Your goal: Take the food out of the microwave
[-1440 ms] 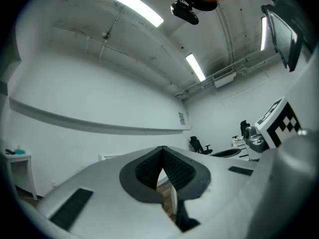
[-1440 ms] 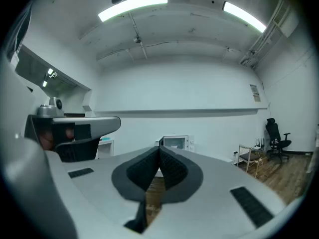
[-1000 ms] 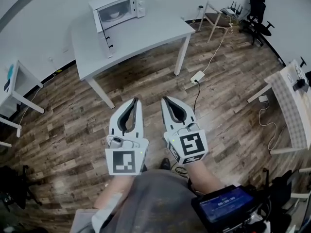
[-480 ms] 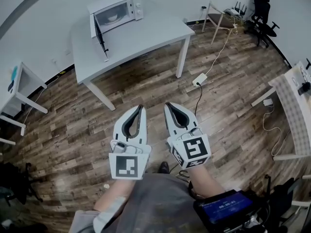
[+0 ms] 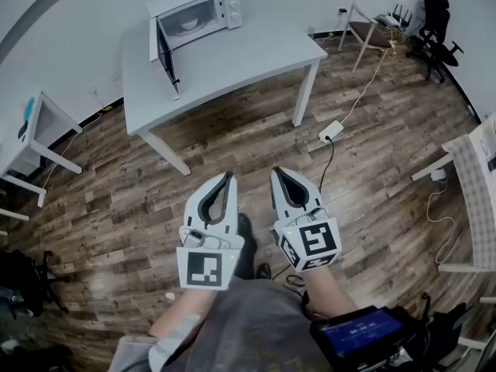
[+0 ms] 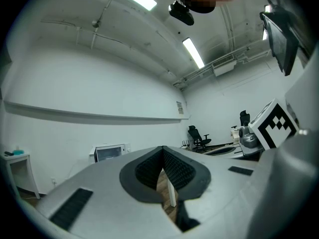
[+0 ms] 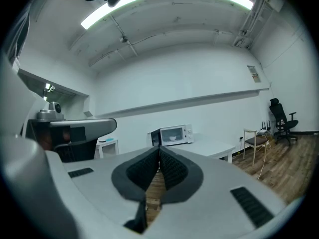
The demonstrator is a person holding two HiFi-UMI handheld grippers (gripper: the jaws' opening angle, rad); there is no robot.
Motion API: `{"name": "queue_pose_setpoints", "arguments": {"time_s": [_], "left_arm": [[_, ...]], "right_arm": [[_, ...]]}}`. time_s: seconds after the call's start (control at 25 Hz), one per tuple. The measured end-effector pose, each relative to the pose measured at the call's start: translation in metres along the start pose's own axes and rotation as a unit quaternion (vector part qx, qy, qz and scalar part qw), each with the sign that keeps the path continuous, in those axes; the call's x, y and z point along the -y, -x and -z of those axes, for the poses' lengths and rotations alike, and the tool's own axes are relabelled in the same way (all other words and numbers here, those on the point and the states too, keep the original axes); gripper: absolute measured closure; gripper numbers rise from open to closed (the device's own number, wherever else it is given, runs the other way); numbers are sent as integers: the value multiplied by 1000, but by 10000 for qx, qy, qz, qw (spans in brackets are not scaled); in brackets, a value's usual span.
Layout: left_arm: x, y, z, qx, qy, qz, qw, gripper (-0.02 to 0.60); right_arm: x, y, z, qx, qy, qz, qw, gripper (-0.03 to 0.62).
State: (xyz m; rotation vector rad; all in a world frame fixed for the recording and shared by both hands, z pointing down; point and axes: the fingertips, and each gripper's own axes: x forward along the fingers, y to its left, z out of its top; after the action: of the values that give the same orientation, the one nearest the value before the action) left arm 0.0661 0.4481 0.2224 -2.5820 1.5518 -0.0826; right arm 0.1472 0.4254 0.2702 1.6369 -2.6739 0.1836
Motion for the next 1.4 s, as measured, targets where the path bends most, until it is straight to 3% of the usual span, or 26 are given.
{"name": "queue_pose_setpoints", "arguments": {"time_s": [0.72, 1.4], "left_arm": [[-146, -167, 11, 285, 242, -251, 9990, 575], [-191, -277, 34, 118, 277, -368, 9989, 575]], "right_arm": [[53, -215, -30, -163, 315, -233, 9991, 586], [116, -323, -46, -86, 444, -319, 9985, 586]]}}
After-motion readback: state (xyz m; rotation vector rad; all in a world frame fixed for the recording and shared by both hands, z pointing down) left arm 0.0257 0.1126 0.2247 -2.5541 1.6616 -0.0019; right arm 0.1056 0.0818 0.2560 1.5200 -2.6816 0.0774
